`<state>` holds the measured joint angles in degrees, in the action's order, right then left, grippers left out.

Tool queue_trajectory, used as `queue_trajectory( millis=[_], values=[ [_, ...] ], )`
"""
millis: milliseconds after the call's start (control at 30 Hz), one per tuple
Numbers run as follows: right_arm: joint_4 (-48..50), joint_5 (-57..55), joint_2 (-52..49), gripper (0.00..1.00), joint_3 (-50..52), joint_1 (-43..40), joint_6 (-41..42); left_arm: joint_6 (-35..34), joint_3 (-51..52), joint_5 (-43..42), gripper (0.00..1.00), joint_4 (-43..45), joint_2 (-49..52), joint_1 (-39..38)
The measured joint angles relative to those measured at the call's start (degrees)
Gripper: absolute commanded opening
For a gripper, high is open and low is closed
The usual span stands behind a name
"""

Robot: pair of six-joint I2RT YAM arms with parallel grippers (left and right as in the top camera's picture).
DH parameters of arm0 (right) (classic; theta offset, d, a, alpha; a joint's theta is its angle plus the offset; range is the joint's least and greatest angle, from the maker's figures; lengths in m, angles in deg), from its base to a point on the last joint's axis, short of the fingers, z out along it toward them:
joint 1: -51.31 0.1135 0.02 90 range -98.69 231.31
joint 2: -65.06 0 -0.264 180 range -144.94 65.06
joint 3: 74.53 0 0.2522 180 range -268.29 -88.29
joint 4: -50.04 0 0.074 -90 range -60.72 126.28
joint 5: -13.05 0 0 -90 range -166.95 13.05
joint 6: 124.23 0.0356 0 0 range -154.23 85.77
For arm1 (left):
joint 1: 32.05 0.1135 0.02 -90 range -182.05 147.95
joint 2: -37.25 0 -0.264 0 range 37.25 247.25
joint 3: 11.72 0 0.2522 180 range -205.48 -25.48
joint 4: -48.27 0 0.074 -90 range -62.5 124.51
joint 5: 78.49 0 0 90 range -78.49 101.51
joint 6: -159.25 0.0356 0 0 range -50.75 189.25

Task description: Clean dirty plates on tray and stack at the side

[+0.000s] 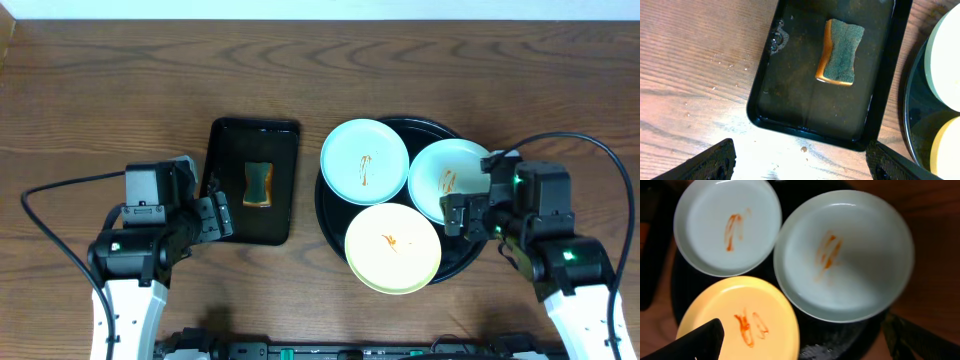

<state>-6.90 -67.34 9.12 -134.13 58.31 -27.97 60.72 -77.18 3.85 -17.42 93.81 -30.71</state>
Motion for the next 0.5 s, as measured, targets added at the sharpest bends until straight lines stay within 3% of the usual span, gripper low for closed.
queue_trajectory(
  millis=[300,500],
  values=[
    [0.59,2.89,-4.09,0.99,0.0,0.0,0.0,-1.4,-0.11,-0.61,0.82,14.34,0.94,0.0],
    [0.57,3.34,-4.98,0.99,0.0,0.0,0.0,-1.95,-0.2,-0.59,0.78,19.34,8.66,-2.58]
  ],
)
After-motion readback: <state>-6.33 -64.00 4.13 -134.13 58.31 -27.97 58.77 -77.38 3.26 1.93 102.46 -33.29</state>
